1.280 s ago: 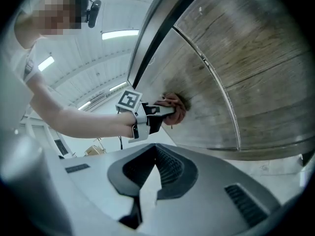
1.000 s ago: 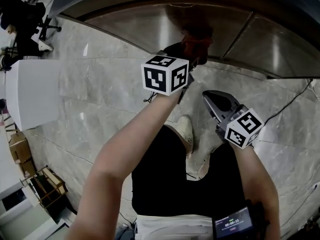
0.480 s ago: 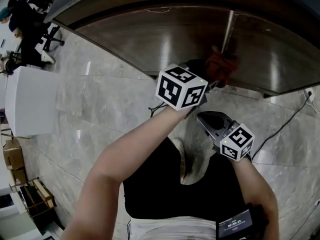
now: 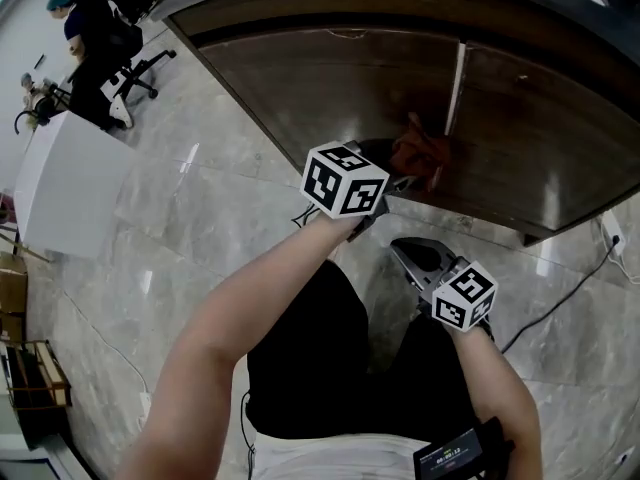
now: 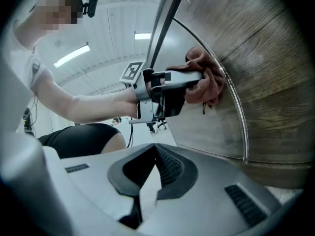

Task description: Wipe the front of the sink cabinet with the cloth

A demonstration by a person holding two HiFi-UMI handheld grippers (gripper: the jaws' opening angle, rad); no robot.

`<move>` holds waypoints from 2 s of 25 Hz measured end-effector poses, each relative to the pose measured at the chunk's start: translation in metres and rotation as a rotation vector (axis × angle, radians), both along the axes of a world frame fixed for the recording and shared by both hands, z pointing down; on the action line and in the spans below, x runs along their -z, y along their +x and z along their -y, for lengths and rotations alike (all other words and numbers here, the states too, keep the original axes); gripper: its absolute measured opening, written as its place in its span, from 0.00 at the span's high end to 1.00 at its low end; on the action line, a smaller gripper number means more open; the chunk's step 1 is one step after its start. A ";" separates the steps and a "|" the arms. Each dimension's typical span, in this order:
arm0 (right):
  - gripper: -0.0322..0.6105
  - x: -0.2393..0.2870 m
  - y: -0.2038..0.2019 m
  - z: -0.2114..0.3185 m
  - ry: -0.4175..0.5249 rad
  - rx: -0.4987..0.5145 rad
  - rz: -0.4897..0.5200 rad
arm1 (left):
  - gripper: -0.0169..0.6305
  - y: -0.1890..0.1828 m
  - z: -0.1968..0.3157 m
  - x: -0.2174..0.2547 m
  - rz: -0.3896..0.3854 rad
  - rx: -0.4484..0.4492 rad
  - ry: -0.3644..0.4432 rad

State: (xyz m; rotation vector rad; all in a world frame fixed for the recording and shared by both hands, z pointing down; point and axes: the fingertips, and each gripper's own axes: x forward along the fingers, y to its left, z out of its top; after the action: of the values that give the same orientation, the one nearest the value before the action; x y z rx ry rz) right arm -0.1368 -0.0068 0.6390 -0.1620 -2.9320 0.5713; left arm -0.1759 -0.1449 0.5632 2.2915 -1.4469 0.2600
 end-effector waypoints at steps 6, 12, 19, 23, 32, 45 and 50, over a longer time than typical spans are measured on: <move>0.93 0.008 0.005 0.003 -0.001 -0.003 0.023 | 0.76 -0.035 -0.021 -0.001 0.026 0.078 -0.012; 0.93 0.005 0.001 0.009 0.002 -0.011 0.023 | 0.76 -0.089 -0.047 -0.004 0.026 0.200 -0.032; 0.93 0.003 -0.002 0.024 0.007 -0.052 0.013 | 0.76 -0.154 -0.070 0.007 0.065 0.293 -0.009; 0.93 0.000 -0.004 0.026 0.012 -0.057 0.004 | 0.76 -0.196 -0.084 0.001 0.092 0.374 -0.012; 0.93 -0.009 -0.007 0.025 -0.005 -0.080 -0.005 | 0.76 -0.287 -0.126 -0.028 0.125 0.559 -0.063; 0.93 -0.030 0.003 0.026 -0.038 -0.105 -0.001 | 0.76 -0.250 -0.110 -0.059 0.137 0.537 -0.099; 0.93 -0.030 0.008 0.025 -0.022 -0.105 -0.008 | 0.76 -0.186 -0.086 -0.062 0.117 0.394 -0.102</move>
State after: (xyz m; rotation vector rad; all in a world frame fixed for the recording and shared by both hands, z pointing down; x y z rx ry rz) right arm -0.1289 -0.0319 0.6690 -0.0089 -2.9413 0.6179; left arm -0.3618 -0.0588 0.6252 1.8876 -1.8589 0.3431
